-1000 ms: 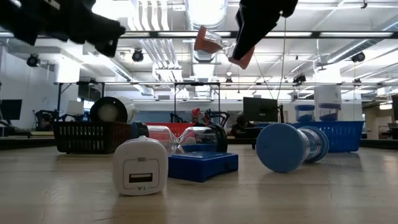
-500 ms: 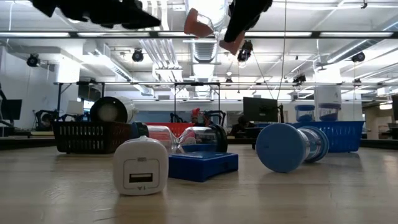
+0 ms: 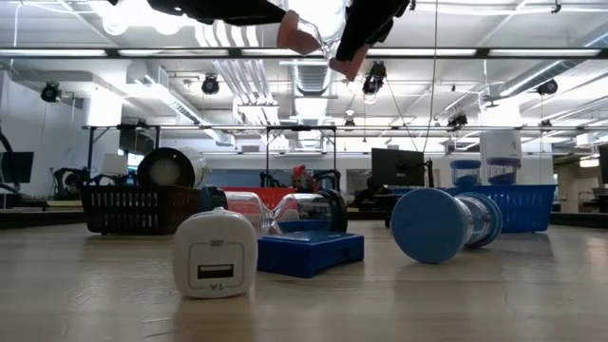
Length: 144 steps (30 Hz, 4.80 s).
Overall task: Pick & Place Office items
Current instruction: Put the pink hourglass into the blue bin
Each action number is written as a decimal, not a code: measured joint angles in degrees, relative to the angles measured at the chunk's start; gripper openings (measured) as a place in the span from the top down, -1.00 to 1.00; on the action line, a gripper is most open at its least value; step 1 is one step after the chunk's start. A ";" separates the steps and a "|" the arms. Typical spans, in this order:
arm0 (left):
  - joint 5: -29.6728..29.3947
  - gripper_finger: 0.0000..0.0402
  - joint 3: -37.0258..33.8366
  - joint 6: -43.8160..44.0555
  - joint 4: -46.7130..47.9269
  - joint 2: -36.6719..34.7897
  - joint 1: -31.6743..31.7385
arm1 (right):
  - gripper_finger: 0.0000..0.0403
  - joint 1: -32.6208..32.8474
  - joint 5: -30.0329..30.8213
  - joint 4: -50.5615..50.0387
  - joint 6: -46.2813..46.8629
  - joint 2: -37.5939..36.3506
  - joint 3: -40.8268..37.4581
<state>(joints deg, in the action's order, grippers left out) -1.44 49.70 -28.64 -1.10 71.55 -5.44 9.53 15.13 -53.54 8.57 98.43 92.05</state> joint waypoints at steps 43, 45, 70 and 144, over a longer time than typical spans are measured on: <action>0.09 0.00 4.73 -2.54 2.88 5.55 1.47 | 0.16 -0.05 -0.32 0.51 -0.57 0.00 0.55; 0.09 0.00 4.71 -2.70 2.86 5.38 1.47 | 0.12 -0.05 -0.30 0.57 -1.54 -0.21 0.52; 0.98 0.00 -10.18 11.07 6.76 -26.15 2.50 | -0.33 2.64 11.57 20.16 -14.67 -15.23 -11.93; 2.80 0.00 -9.84 28.63 -8.50 -25.21 3.30 | -0.71 -3.55 -3.20 85.02 -52.28 -25.87 -45.50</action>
<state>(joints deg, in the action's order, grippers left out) 1.36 39.86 -0.01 -9.61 46.34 -2.13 5.98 11.93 31.48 -43.72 72.57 46.55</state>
